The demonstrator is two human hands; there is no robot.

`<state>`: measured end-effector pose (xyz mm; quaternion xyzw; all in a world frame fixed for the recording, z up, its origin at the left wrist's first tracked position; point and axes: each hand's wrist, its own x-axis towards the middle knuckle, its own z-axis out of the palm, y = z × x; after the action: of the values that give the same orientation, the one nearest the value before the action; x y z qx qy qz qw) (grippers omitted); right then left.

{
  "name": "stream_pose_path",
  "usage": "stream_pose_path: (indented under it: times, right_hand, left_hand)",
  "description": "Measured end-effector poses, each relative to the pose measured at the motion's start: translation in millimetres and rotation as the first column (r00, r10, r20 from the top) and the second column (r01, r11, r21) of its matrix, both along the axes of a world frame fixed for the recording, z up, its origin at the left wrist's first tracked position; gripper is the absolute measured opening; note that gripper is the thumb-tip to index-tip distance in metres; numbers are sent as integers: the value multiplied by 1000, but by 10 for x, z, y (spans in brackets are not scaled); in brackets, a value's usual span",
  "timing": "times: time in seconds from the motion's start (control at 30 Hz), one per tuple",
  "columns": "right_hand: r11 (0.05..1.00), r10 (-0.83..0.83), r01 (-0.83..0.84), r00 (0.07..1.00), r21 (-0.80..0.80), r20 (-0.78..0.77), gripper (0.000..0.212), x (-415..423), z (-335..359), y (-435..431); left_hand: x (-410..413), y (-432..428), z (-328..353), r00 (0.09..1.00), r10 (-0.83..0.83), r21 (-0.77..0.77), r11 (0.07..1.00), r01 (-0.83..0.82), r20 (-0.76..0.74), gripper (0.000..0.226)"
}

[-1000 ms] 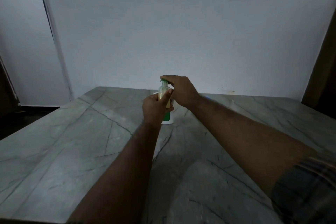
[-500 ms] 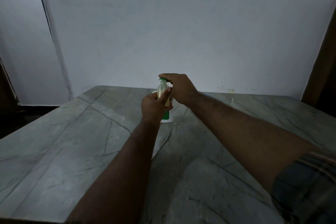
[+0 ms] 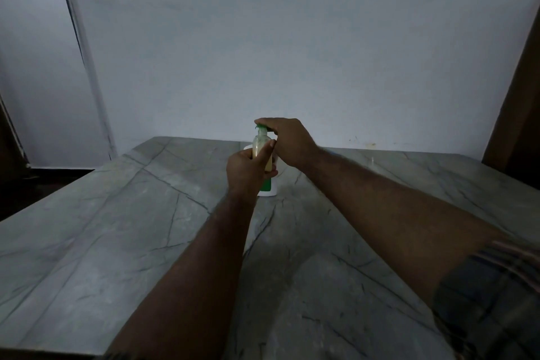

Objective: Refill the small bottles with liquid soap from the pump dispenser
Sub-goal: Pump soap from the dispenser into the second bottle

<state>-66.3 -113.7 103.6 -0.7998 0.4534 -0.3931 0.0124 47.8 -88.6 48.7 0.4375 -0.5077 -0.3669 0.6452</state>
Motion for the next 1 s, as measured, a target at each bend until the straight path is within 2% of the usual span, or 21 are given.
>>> stream_pose_path:
  times: [0.2,0.37,0.57,0.83,1.0]
  right_hand:
    - [999,-7,8,1000,-35,25,48,23,-88,22]
    - [1000,-9,9,1000,-23,19,48,17,-112,34]
    - [1000,-17,17,1000,11,-26,49,12,-2,23]
    - [1000,-21,21,999,2,24,48,32,-73,72]
    - [999,-30,30,1000,25,-10,48,29,-24,70]
  left_hand:
    - [1,-5,-12,1000,-1,2,1000,1,12,28]
    - [30,-3,-66,992,-112,47,992,115,-66,36]
    - [10,-19,-13,1000,6,-1,1000,-6,20,33]
    - [0,-11,-17,995,18,-13,1000,-17,102,34]
    - [9,0,-16,997,13,7,1000,-14,75,35]
